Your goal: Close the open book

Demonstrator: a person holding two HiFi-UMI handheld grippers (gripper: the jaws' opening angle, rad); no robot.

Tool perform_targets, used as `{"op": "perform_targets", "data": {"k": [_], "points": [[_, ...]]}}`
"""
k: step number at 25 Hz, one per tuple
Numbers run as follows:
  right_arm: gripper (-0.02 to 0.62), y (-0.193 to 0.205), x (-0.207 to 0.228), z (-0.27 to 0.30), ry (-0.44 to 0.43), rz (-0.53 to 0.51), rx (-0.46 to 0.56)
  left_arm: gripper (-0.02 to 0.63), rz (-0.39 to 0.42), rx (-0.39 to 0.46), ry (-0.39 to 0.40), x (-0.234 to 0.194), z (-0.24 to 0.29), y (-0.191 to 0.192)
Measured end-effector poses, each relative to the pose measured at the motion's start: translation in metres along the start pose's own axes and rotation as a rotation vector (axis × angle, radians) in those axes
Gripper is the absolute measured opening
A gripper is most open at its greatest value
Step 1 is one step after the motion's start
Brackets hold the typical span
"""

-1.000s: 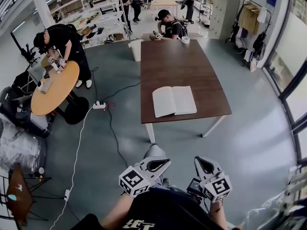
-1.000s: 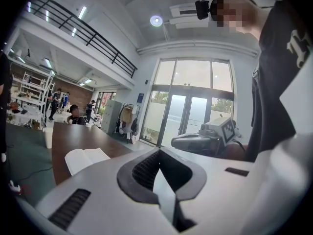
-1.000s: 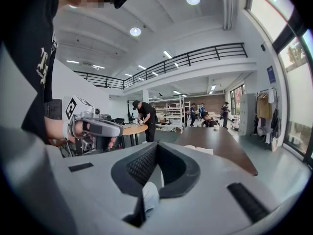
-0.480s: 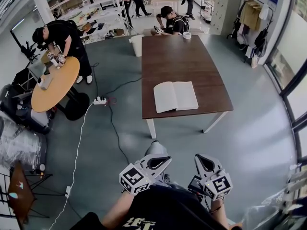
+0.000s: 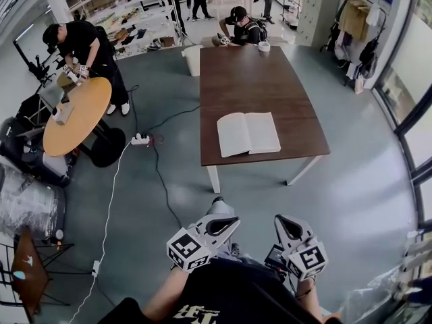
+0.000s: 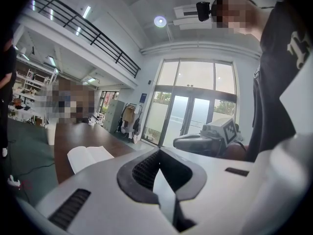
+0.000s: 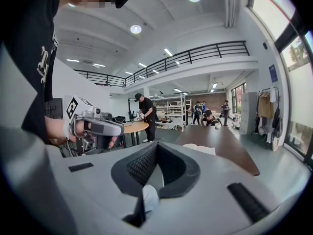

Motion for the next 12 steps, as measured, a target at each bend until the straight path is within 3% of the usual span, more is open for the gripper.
{"op": "perform_targets", "data": {"k": [12], "points": [[-0.014, -0.002, 0.029, 0.041, 0.042, 0.012, -0.048, 0.006, -0.043, 0.003, 0.025, -0.057, 0.024, 0.002]]}}
Point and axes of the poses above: the fingertips, and each gripper's own axes: z forward along the fingers, x to its right, y out of its underside, the point moved 5 cm from there along -z, backward along the fingers, and after that the axes turned 3 degrees about y, right-handed, at the moved point
